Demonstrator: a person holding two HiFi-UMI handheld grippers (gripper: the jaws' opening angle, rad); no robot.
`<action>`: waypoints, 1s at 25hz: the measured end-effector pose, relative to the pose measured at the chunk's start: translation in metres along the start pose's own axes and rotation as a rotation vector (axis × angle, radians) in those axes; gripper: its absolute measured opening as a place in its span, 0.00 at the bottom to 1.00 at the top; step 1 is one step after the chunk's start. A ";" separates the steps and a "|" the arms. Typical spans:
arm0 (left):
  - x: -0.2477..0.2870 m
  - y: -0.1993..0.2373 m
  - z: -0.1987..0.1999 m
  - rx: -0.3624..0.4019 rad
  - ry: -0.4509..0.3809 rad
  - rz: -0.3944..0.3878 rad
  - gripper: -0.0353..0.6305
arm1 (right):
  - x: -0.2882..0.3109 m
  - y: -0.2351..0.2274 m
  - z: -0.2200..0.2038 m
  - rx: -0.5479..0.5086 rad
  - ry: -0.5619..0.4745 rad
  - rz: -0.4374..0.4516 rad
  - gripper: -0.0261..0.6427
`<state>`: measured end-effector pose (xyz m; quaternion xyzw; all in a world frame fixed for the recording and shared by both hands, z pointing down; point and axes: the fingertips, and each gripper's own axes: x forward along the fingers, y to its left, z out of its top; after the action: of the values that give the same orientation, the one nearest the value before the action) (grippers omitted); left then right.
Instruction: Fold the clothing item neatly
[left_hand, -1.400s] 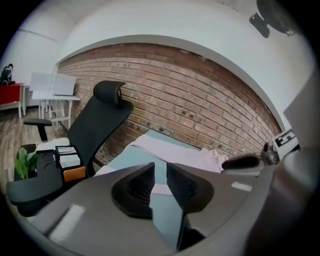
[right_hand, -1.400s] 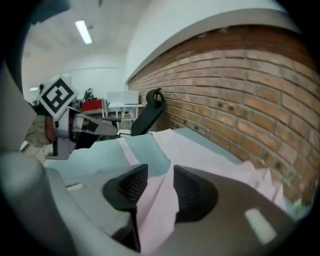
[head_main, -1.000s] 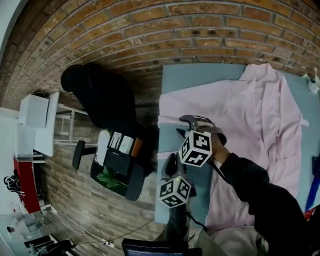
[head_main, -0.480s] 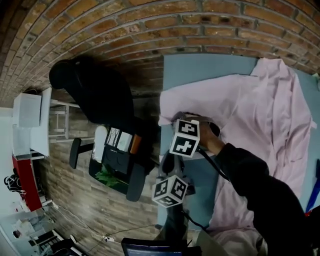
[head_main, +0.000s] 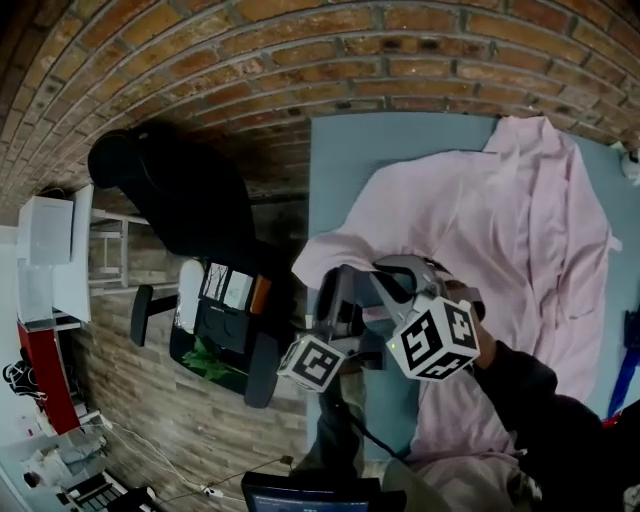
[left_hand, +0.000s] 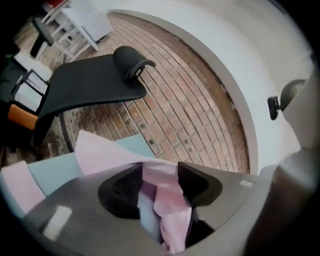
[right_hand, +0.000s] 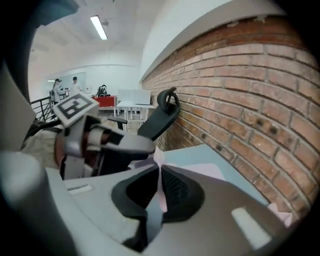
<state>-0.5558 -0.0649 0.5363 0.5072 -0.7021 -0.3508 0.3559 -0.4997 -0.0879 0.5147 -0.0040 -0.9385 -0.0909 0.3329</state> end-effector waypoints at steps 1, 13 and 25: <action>0.001 0.000 0.001 -0.035 -0.017 0.001 0.41 | -0.012 0.005 -0.004 -0.028 -0.012 -0.007 0.06; 0.008 -0.061 -0.016 0.449 0.076 -0.042 0.08 | -0.080 0.007 -0.061 0.062 -0.128 -0.152 0.17; -0.029 -0.257 -0.184 1.105 0.241 -0.693 0.08 | -0.320 0.006 -0.216 0.569 -0.087 -0.479 0.21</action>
<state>-0.2730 -0.1230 0.4043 0.8473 -0.5303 0.0258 -0.0138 -0.1149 -0.1023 0.4804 0.3046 -0.9139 0.0982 0.2499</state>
